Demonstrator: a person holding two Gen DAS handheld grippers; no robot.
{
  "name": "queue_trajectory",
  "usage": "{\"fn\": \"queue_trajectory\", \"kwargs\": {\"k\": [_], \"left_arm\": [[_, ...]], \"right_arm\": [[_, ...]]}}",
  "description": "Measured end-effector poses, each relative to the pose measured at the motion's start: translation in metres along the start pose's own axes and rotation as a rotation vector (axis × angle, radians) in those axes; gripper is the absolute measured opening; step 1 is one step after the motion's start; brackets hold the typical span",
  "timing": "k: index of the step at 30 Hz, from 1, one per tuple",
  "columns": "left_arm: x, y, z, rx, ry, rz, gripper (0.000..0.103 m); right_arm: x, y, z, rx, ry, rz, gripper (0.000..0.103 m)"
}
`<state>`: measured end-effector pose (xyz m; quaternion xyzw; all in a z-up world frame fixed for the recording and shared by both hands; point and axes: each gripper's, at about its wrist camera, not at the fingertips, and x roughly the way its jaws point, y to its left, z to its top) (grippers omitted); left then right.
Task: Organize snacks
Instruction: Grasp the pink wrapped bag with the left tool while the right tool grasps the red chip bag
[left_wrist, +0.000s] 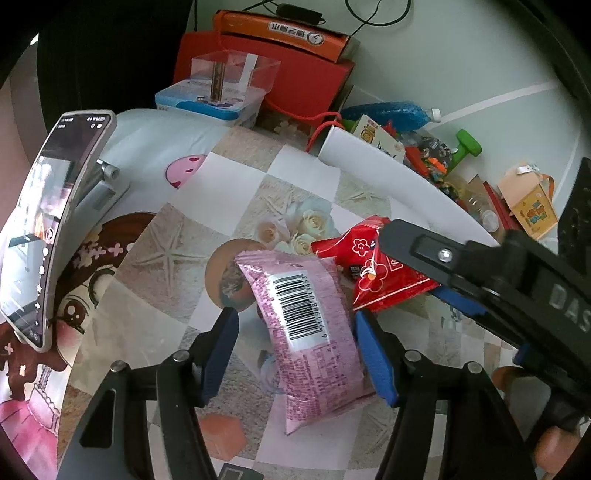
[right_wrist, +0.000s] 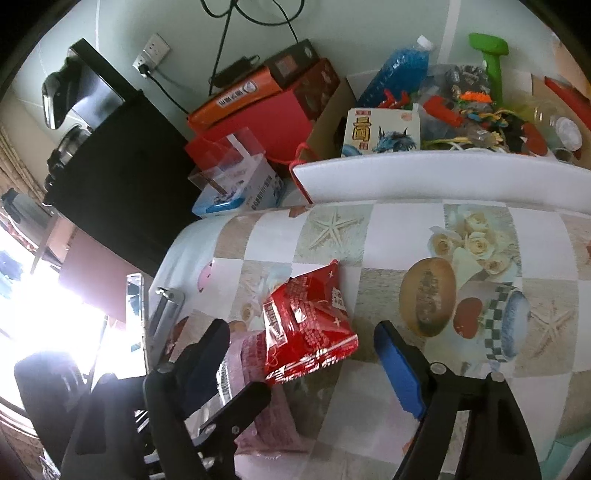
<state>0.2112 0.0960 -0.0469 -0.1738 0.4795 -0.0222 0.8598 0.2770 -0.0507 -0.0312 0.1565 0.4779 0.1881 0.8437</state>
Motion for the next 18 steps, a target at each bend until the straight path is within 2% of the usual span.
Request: {"fn": "queue_trajectory", "kwargs": {"k": [6,8,10,18], "left_arm": [[0.002,0.000,0.000,-0.003,0.009,-0.004,0.066],[0.003,0.000,0.000,-0.004,0.012,-0.009,0.063],[0.004,-0.001,0.000,-0.006,0.014,-0.018,0.058],[0.004,-0.002,-0.002,-0.010,0.021,-0.050,0.046]], "right_arm": [[0.014,0.000,0.002,0.012,0.019,-0.013,0.074],[0.016,0.000,0.002,0.013,0.020,-0.015,0.069],[0.016,-0.002,0.002,0.022,0.018,-0.016,0.059],[0.008,-0.015,-0.002,0.066,0.000,-0.012,0.057]]}}
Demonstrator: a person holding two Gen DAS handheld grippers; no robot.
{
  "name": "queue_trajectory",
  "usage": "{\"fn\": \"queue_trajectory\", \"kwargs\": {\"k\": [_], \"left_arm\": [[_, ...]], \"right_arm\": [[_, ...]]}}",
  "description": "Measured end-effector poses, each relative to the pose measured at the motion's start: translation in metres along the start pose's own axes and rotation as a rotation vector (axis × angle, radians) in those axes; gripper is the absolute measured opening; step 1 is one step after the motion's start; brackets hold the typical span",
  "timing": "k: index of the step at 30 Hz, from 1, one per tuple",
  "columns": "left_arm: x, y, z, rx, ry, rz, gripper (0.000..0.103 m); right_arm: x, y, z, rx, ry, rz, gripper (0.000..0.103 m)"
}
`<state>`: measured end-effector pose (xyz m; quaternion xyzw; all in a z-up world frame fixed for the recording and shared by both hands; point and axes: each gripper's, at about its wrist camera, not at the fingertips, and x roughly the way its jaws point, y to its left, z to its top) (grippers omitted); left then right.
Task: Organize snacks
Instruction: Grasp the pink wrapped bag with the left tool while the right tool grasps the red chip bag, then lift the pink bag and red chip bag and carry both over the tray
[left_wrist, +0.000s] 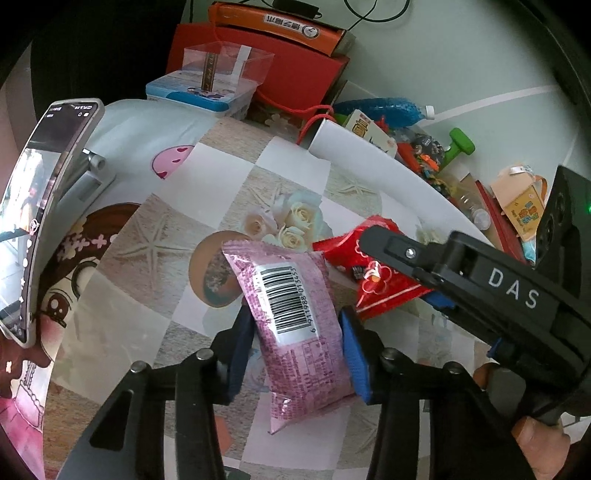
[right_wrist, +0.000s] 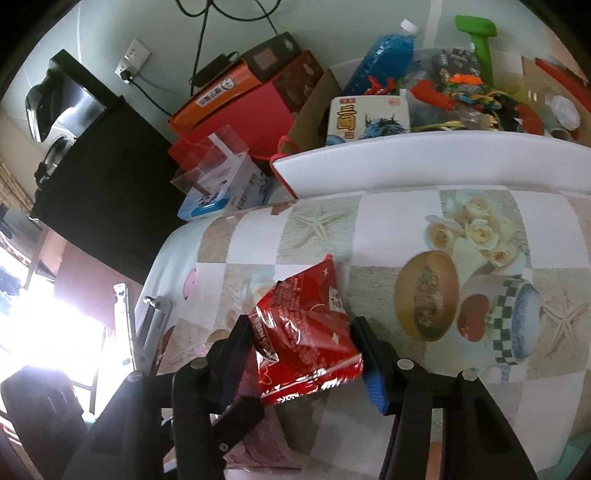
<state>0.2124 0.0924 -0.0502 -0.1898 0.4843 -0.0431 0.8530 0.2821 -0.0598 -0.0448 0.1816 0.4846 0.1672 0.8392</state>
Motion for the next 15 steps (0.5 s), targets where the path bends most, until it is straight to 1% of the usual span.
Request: {"fn": "queue_trajectory", "kwargs": {"k": [10,15], "left_arm": [[-0.005,-0.004,-0.002,0.012,0.007,-0.010,0.042],[-0.012,-0.011,-0.005,0.019,0.013,-0.019,0.042]], "right_arm": [[-0.027,-0.011,-0.013,0.011,-0.028,-0.018,0.052],[-0.053,-0.012,-0.023,0.011,-0.065,-0.022,0.051]]}}
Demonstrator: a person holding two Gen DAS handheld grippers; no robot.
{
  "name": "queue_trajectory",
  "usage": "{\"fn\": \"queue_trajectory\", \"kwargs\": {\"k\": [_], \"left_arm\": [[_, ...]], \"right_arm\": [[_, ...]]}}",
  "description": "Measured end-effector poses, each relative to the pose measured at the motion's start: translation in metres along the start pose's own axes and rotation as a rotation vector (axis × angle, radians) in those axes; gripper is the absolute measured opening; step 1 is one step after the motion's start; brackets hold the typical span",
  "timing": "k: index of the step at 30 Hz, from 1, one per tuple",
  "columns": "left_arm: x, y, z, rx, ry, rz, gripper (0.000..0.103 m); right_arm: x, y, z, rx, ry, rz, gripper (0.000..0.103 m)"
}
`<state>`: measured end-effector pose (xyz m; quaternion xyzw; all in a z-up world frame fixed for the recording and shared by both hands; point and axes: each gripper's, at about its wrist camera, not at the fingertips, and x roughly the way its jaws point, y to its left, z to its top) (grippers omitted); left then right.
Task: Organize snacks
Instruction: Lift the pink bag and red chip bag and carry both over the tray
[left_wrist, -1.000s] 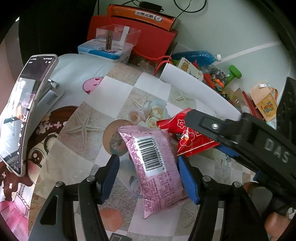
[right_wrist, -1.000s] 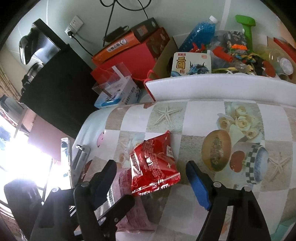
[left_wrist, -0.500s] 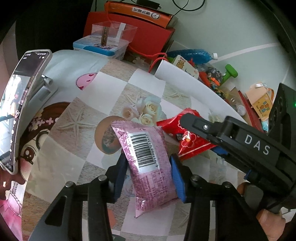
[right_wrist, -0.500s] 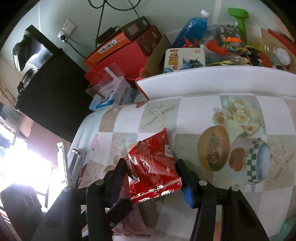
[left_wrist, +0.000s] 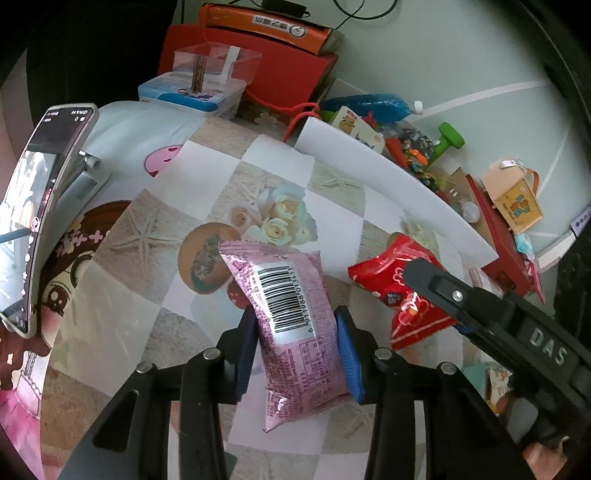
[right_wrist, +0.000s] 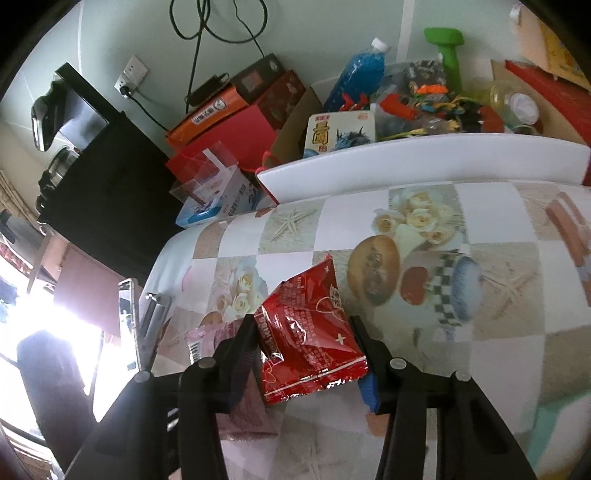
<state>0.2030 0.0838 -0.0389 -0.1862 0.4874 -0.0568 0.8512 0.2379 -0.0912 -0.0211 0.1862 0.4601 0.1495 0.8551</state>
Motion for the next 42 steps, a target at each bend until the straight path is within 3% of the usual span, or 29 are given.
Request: {"fn": "queue_trajectory", "kwargs": {"k": [13,20,30,42], "left_arm": [[-0.033,-0.030,-0.022,0.069,-0.001,0.019,0.042],[-0.055,-0.054,-0.037,0.135,-0.020,0.001,0.042],[-0.084,-0.109,-0.064,0.281,-0.064,-0.037,0.042],[-0.095,-0.176,-0.093,0.461,-0.104,-0.068,0.042]], "right_arm": [[-0.085,-0.020,-0.039,0.082,-0.130,-0.028,0.051],[-0.126,-0.028,-0.068,0.104,-0.176,-0.088,0.051],[-0.181,-0.041,-0.103,0.126,-0.251,-0.164,0.051],[-0.220,-0.078,-0.113,0.202,-0.322,-0.193,0.051]]}}
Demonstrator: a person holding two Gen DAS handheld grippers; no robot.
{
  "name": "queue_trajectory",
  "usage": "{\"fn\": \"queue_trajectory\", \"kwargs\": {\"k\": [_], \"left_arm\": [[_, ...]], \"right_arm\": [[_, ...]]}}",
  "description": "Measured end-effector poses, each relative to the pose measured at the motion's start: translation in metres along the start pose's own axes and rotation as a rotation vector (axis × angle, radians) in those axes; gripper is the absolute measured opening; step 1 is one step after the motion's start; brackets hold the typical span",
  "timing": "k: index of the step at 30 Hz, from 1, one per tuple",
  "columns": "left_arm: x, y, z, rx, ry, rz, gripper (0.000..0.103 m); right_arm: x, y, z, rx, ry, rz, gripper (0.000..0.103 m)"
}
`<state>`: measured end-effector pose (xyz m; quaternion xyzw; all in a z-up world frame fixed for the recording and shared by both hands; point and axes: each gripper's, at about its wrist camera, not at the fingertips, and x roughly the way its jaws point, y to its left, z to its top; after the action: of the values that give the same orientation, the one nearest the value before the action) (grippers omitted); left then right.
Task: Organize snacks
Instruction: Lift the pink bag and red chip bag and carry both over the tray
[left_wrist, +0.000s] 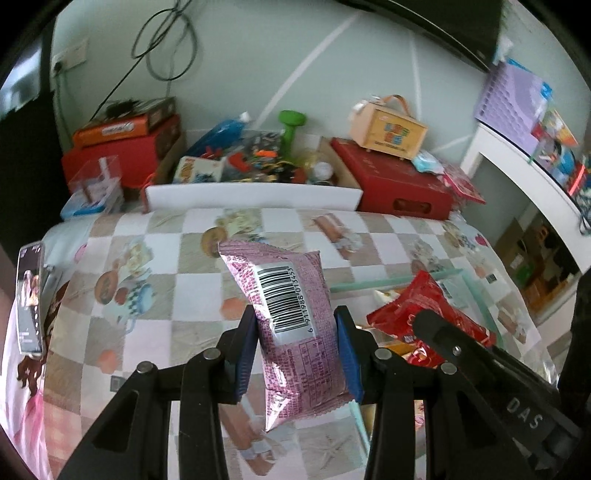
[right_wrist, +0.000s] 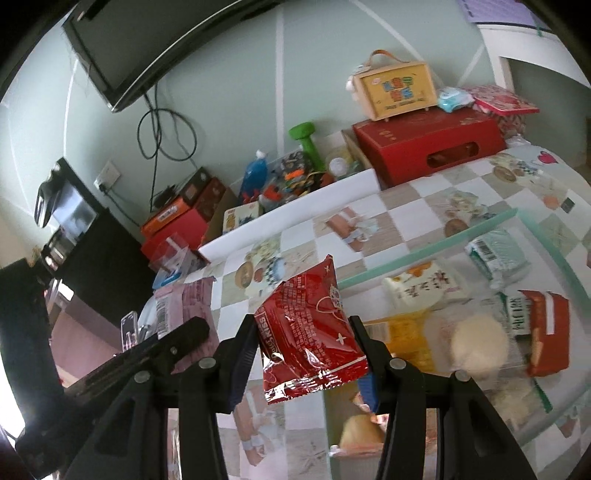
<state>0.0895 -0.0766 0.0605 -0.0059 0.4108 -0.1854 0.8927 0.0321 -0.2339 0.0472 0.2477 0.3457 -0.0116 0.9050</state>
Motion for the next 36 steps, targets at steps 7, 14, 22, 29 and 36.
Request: {"fn": "queue_trajectory", "kwargs": {"k": [7,14,22,29,36], "left_arm": [[0.007,-0.028,-0.003,0.036,0.002,-0.033,0.042],[0.018,-0.053,-0.007,0.066,0.014,-0.059,0.042],[0.032,-0.084,-0.011,0.131,0.030,-0.091,0.042],[0.045,-0.109,-0.015,0.187,0.050,-0.118,0.042],[0.059,-0.128,-0.022,0.231,0.078,-0.131,0.042]], "right_arm": [[-0.007,-0.033,0.009,0.063,-0.023,-0.047,0.051],[-0.019,-0.066,0.021,0.120,-0.058,-0.098,0.051],[-0.039,-0.108,0.031,0.208,-0.114,-0.155,0.051],[-0.048,-0.144,0.036,0.283,-0.133,-0.215,0.051],[-0.030,-0.157,0.034,0.300,-0.083,-0.223,0.051]]}}
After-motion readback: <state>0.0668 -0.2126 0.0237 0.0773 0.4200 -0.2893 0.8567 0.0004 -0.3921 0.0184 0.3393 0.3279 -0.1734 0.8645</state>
